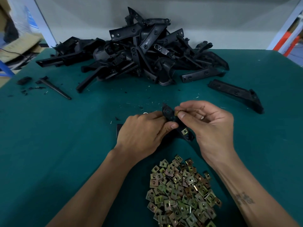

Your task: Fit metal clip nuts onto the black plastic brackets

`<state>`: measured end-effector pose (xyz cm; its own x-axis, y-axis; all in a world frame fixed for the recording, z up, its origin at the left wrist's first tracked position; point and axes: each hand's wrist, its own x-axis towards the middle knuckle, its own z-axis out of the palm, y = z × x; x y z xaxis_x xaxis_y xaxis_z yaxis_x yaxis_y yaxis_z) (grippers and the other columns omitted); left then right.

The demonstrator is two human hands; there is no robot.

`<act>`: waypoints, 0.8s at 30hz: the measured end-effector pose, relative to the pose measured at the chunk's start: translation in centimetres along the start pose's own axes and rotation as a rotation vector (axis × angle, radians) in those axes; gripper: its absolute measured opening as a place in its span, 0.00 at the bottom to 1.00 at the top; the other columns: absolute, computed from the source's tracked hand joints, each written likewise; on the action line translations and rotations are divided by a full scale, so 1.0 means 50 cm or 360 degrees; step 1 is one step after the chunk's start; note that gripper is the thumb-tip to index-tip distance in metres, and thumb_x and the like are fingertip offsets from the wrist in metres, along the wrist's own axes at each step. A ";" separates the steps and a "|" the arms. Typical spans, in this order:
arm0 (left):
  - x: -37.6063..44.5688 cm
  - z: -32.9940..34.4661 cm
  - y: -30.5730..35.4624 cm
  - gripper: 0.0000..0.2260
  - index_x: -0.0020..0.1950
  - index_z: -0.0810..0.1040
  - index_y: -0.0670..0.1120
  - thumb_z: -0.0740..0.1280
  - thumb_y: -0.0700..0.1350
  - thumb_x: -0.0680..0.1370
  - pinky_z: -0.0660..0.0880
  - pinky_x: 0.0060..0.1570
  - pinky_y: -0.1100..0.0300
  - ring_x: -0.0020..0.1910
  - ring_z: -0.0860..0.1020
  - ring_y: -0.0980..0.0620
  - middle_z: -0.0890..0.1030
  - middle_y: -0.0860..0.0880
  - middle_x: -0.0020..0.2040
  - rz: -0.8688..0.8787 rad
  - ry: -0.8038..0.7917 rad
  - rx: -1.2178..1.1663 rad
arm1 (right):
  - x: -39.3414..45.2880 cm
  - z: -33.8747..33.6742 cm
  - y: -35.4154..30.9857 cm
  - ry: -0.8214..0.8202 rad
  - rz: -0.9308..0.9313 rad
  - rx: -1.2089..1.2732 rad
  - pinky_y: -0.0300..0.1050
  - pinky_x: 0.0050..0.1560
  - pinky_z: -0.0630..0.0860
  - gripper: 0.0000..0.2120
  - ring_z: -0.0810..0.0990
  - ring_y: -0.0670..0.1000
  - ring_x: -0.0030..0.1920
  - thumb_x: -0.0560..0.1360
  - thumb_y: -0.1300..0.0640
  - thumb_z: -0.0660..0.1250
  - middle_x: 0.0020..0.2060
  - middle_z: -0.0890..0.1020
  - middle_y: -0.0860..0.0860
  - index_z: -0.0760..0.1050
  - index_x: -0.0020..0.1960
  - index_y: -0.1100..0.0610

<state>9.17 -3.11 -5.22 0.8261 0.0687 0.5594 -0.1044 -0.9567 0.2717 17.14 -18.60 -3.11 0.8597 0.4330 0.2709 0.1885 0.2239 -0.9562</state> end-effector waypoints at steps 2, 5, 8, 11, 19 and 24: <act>0.000 -0.001 0.001 0.25 0.39 0.78 0.46 0.53 0.59 0.83 0.68 0.28 0.57 0.32 0.79 0.43 0.82 0.51 0.43 -0.0001 0.0003 0.0000 | 0.002 -0.003 -0.005 0.0013 -0.0008 0.0014 0.40 0.51 0.80 0.12 0.86 0.51 0.47 0.71 0.73 0.74 0.44 0.88 0.54 0.84 0.49 0.59; 0.001 -0.002 0.002 0.25 0.39 0.78 0.46 0.53 0.59 0.83 0.67 0.28 0.58 0.32 0.79 0.43 0.82 0.50 0.42 -0.0011 -0.0009 -0.0002 | 0.005 -0.008 -0.011 0.0027 0.0006 0.0021 0.38 0.51 0.80 0.13 0.86 0.50 0.46 0.70 0.72 0.75 0.44 0.87 0.54 0.83 0.50 0.58; 0.001 -0.004 0.003 0.25 0.40 0.79 0.46 0.53 0.60 0.83 0.69 0.27 0.56 0.32 0.79 0.43 0.82 0.51 0.42 -0.0019 -0.0013 0.0000 | 0.005 -0.011 -0.011 0.0026 0.0032 -0.0035 0.39 0.50 0.81 0.13 0.86 0.51 0.46 0.69 0.71 0.77 0.43 0.88 0.54 0.84 0.48 0.57; 0.000 -0.003 0.003 0.25 0.41 0.80 0.47 0.52 0.60 0.83 0.70 0.27 0.57 0.32 0.79 0.44 0.83 0.51 0.43 -0.0017 -0.0013 0.0017 | 0.005 -0.014 -0.011 0.0014 0.0017 -0.0091 0.38 0.48 0.81 0.12 0.87 0.52 0.45 0.69 0.70 0.77 0.42 0.88 0.53 0.86 0.47 0.56; 0.003 -0.006 0.005 0.25 0.41 0.80 0.46 0.52 0.60 0.83 0.71 0.27 0.55 0.32 0.79 0.44 0.82 0.51 0.42 -0.0025 -0.0015 0.0011 | 0.003 -0.008 -0.018 0.0051 0.0252 0.0181 0.40 0.50 0.82 0.11 0.87 0.55 0.47 0.65 0.70 0.76 0.42 0.87 0.58 0.85 0.46 0.60; 0.003 -0.005 0.005 0.25 0.39 0.78 0.45 0.54 0.59 0.83 0.70 0.26 0.56 0.31 0.78 0.44 0.81 0.51 0.41 -0.0004 0.0017 0.0009 | 0.000 -0.002 -0.024 0.0098 0.0369 0.0260 0.43 0.52 0.83 0.11 0.87 0.56 0.48 0.63 0.67 0.77 0.44 0.87 0.60 0.85 0.46 0.61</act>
<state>9.14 -3.29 -4.89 0.8204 0.0743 0.5669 -0.0988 -0.9581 0.2687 16.95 -18.96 -1.96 0.8991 0.4364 0.0352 -0.0911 0.2653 -0.9599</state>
